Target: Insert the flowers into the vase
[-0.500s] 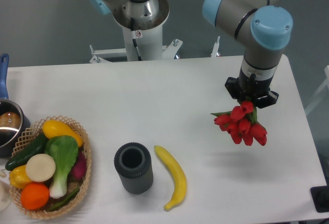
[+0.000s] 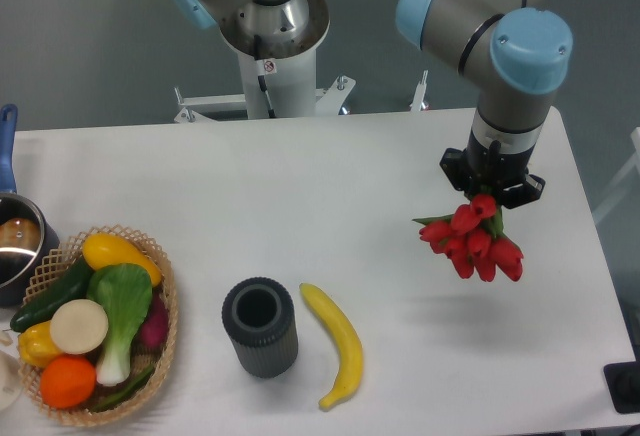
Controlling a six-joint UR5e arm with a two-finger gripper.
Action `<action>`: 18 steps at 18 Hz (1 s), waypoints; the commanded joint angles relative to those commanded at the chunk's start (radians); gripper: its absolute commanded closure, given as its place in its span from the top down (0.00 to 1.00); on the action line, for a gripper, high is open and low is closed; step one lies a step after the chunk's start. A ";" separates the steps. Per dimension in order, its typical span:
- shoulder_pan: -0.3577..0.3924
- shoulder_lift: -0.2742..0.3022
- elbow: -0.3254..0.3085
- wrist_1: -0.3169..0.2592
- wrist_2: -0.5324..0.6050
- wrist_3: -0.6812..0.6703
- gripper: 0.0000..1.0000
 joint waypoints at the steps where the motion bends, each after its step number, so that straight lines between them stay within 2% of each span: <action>1: 0.000 0.002 0.009 0.002 -0.038 -0.006 0.02; 3: 0.009 0.005 0.015 0.032 -0.147 -0.015 0.01; 6: 0.017 0.052 0.015 0.078 -0.325 -0.064 0.01; 10: 0.014 0.092 0.011 0.198 -0.521 -0.182 0.02; 12: 0.014 0.100 0.015 0.210 -0.667 -0.248 0.07; 14: 0.020 0.097 0.008 0.212 -0.883 -0.305 0.16; 16: 0.023 0.097 0.005 0.213 -0.942 -0.314 0.15; 18: 0.009 0.098 0.005 0.242 -0.953 -0.314 0.15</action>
